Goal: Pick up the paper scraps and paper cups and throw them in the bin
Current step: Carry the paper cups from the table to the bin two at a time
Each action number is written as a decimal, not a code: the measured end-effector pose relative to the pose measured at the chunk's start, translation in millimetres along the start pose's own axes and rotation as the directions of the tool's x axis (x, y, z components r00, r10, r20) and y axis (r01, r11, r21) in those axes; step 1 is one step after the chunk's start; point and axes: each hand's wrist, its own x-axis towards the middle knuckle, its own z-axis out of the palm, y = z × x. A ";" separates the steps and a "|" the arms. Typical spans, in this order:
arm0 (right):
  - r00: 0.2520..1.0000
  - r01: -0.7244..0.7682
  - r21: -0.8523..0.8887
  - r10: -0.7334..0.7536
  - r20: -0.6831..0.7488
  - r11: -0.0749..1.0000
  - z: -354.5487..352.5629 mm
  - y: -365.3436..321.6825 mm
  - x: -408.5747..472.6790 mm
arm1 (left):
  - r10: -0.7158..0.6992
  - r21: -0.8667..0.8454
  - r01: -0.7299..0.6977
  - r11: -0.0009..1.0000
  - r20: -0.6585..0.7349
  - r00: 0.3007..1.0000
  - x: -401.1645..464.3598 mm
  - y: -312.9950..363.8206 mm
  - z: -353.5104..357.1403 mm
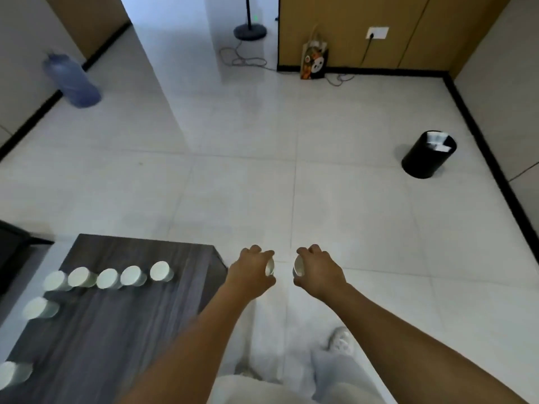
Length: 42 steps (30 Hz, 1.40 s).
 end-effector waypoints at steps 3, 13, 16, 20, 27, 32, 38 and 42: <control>0.998 -0.062 0.022 0.062 -0.032 0.998 -40.0 63.1 12.8 | 0.047 0.033 -0.047 0.998 0.018 0.999 42.7 62.1 -2.4; 0.974 -0.202 0.111 0.212 -0.081 0.973 -153.3 245.1 55.2 | 0.216 0.085 -0.221 0.972 0.065 0.974 176.0 264.1 -1.0; 0.963 -0.236 0.145 0.251 -0.098 0.961 -180.2 285.8 73.7 | 0.251 0.116 -0.259 0.959 0.083 0.965 215.6 305.5 -7.3; 0.946 -0.283 0.188 0.306 -0.108 0.941 -217.1 333.9 111.8 | 0.307 0.141 -0.320 0.937 0.108 0.946 278.7 356.2 -15.4; 0.907 -0.356 0.268 0.400 -0.131 0.895 -291.4 412.2 201.5 | 0.390 0.166 -0.417 0.894 0.173 0.904 416.3 444.9 -41.7; 0.867 -0.410 0.338 0.477 -0.145 0.848 -353.5 463.3 260.5 | 0.446 0.187 -0.483 0.855 0.208 0.870 505.8 508.9 -69.3; 0.841 -0.455 0.365 0.527 -0.123 0.812 -407.2 537.7 316.2 | 0.475 0.172 -0.530 0.830 0.278 0.835 593.6 589.3 -75.5; 0.840 -0.465 0.371 0.533 -0.103 0.804 -445.1 609.2 360.0 | 0.463 0.165 -0.519 0.839 0.284 0.839 662.3 651.2 -67.7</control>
